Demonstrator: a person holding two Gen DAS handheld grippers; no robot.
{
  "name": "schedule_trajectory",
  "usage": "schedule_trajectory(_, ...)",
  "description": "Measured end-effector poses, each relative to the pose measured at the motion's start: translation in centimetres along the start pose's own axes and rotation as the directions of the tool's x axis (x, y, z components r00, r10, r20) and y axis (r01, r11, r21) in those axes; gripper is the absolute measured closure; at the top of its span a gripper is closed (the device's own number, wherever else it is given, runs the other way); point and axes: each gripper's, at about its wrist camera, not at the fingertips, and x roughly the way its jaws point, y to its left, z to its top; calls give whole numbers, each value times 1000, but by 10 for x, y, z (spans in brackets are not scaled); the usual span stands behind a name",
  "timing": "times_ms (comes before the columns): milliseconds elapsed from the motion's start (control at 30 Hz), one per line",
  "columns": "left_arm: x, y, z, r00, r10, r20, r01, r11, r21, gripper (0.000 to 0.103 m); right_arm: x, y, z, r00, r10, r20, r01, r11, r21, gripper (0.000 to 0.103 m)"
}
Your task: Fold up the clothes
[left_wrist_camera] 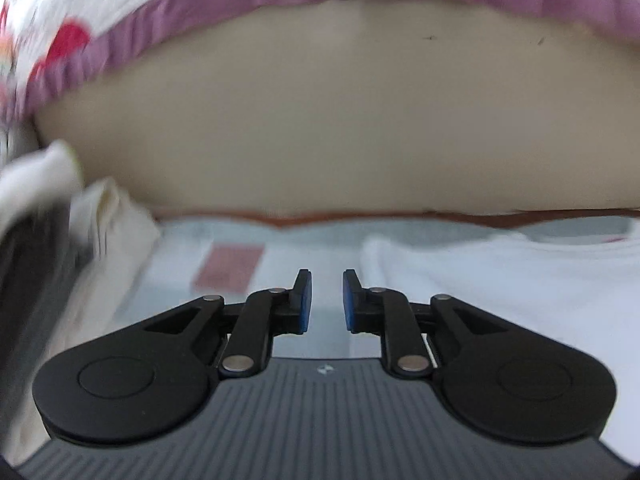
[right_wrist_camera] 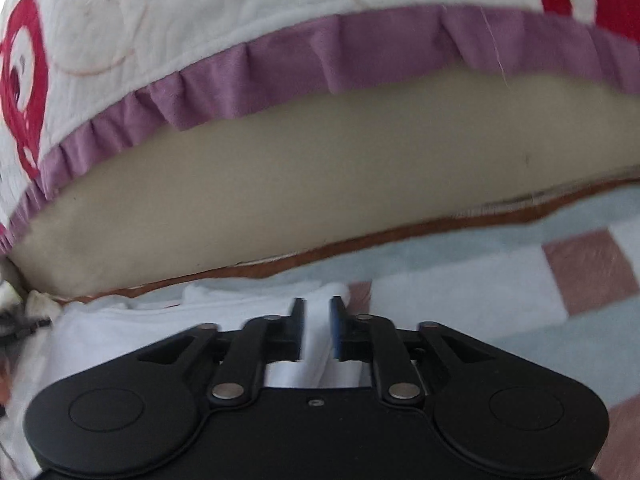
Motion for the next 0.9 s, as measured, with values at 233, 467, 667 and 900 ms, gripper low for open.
schedule_trajectory(233,-53,22,-62,964,-146,-223,128,987,-93,81,-36,6,-23,986,114,-118,-96,984,147,61)
schedule_trajectory(467,-85,31,-114,959,-159,-236,122,979,-162,70,-74,42,-79,940,45,-339,-11,994,104,57)
schedule_trajectory(667,-83,21,-125,960,-153,-235,126,984,-124,64,-73,64,-108,892,-126,-435,95,991,-93,54)
schedule_trajectory(900,-81,14,-137,956,-76,-283,72,997,-26,62,-93,58,-101,873,-202,-444,146,977,-157,99)
